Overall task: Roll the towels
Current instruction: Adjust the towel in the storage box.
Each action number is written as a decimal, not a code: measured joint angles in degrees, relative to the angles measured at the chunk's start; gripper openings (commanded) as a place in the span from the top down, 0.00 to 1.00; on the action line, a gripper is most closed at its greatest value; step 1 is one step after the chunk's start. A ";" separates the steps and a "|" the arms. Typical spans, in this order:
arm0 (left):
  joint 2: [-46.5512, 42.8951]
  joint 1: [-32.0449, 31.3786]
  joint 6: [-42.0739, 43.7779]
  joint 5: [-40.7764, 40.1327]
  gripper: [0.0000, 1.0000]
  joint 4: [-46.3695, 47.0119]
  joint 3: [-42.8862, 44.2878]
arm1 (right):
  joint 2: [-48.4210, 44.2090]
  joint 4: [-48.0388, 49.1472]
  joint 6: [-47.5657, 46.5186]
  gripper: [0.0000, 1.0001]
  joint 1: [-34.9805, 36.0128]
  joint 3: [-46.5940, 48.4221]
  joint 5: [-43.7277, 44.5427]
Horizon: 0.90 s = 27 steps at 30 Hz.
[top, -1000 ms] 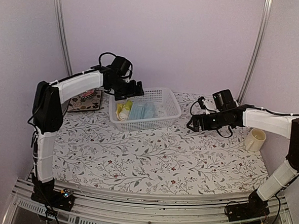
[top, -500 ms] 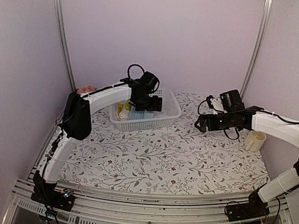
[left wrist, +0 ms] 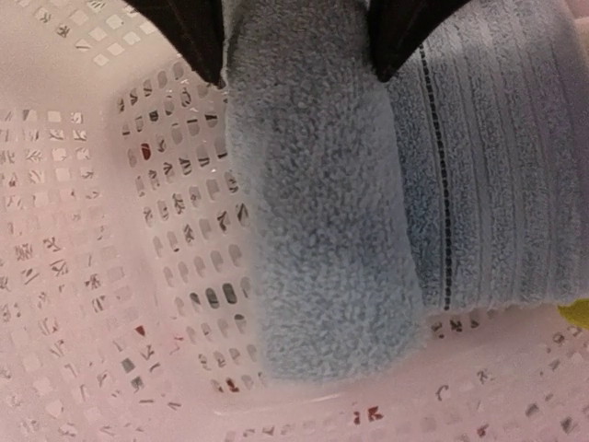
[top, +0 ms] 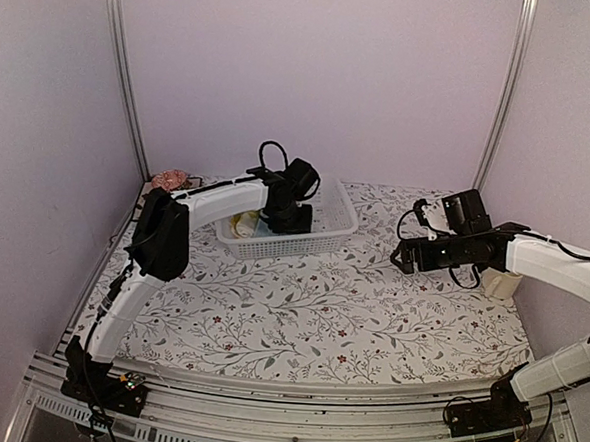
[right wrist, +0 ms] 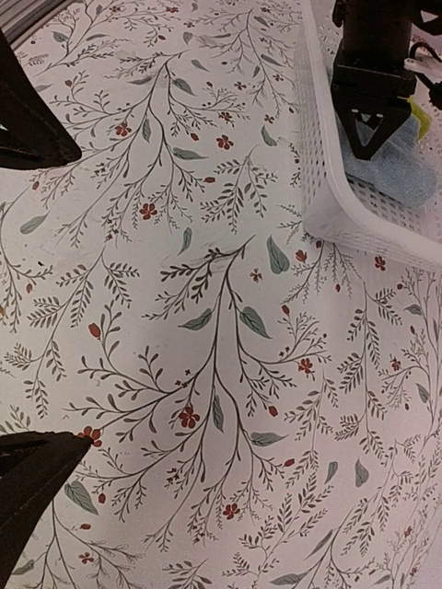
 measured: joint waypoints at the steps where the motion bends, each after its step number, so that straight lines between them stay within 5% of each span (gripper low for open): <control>1: 0.00 0.00 -0.28 0.09 0.60 0.22 -0.11 | -0.17 0.02 0.00 0.01 0.00 -0.04 0.00; 10: -3.19 1.38 -2.45 6.12 0.89 6.60 -8.24 | -0.28 0.20 0.02 0.01 0.00 -0.11 -0.04; 27: -18.25 7.87 -12.17 35.65 0.83 45.62 -42.53 | 1.22 0.24 0.28 0.01 0.00 0.68 -2.01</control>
